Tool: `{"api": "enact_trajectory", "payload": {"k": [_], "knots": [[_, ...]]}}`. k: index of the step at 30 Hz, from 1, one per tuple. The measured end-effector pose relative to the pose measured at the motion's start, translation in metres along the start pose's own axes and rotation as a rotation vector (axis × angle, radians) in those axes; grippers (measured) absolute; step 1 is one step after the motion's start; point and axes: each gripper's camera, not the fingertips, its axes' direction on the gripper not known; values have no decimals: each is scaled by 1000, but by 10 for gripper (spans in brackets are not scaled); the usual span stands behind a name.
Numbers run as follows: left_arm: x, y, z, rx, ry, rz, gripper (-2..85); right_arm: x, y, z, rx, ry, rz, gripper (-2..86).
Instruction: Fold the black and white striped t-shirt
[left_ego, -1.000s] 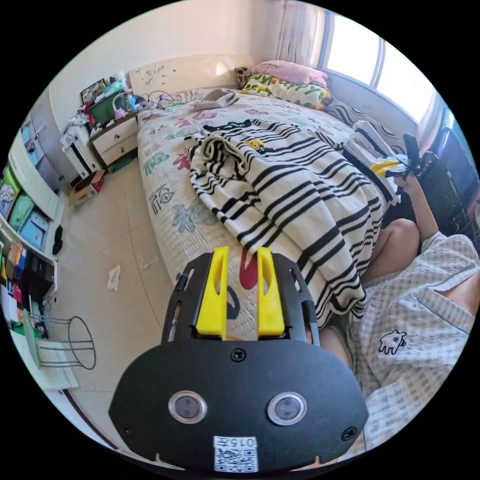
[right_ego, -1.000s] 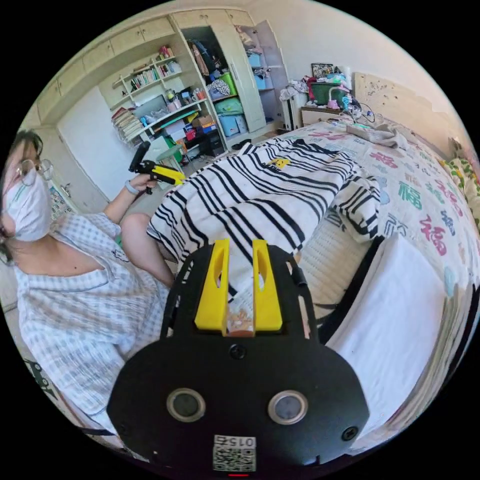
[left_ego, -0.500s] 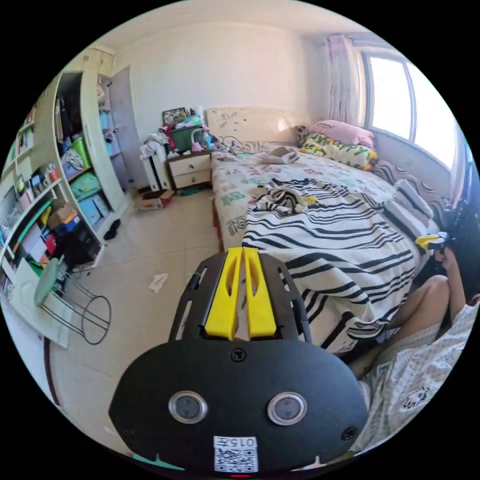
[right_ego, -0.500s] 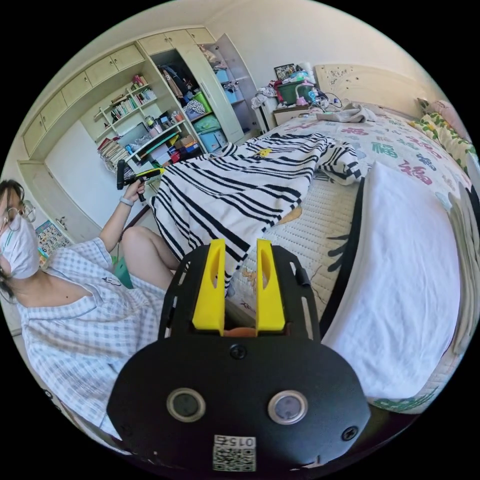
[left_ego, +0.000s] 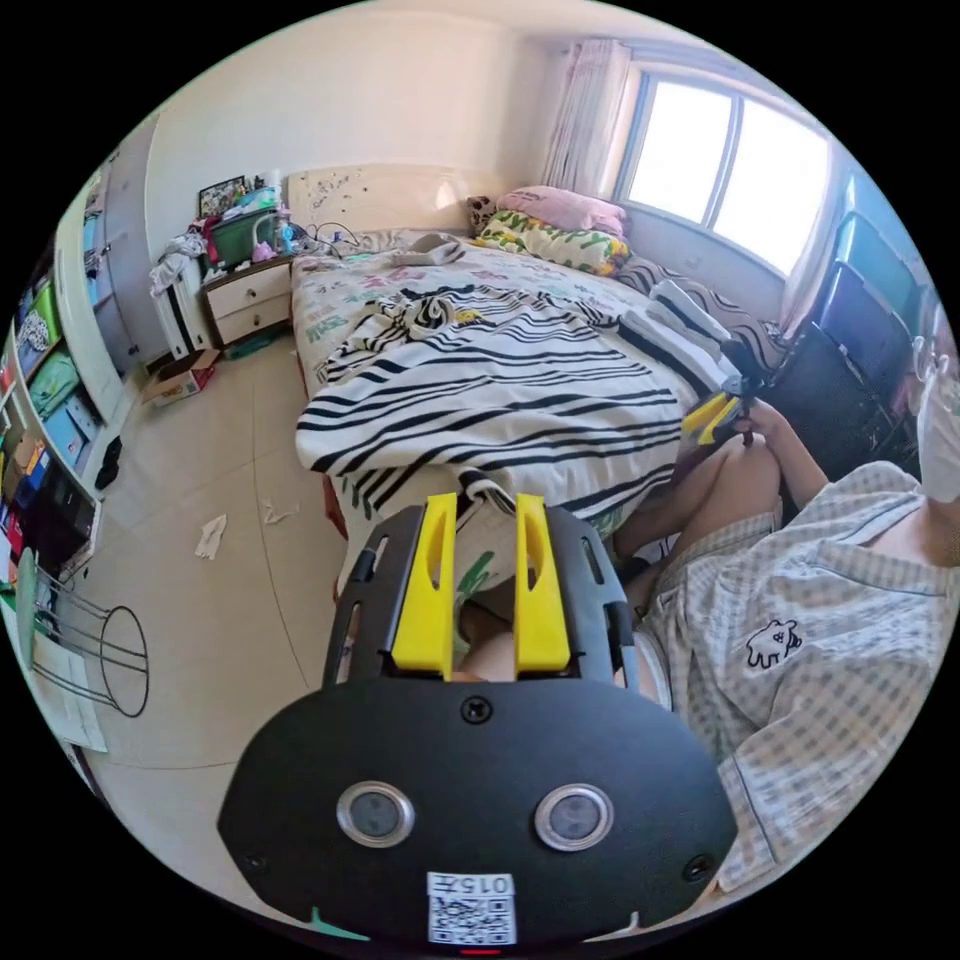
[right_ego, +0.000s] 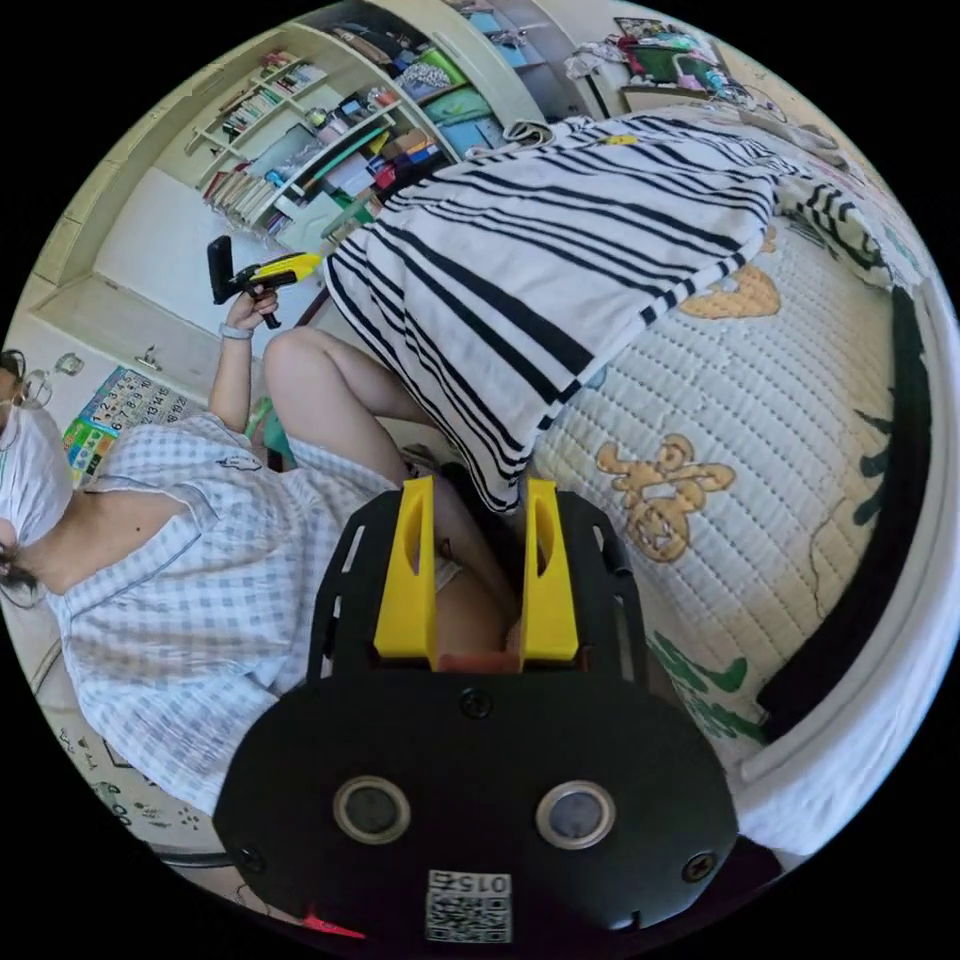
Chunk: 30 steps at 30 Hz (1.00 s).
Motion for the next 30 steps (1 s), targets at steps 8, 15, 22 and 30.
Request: {"api": "enact_trajectory", "payload": {"k": [8, 15, 22, 30], "knots": [[15, -14, 17, -24, 58, 47, 45, 12, -16, 18, 24, -74, 78, 82], [30, -13, -5, 13, 35, 77, 11, 14, 28, 10, 153, -68, 153, 92], [35, 16, -33, 146, -21, 9, 21, -3, 18, 35, 23, -58, 72, 32], [49, 44, -66, 253, -110, -6, 69, -36, 96, -85, 563, -232, -88, -3]]}}
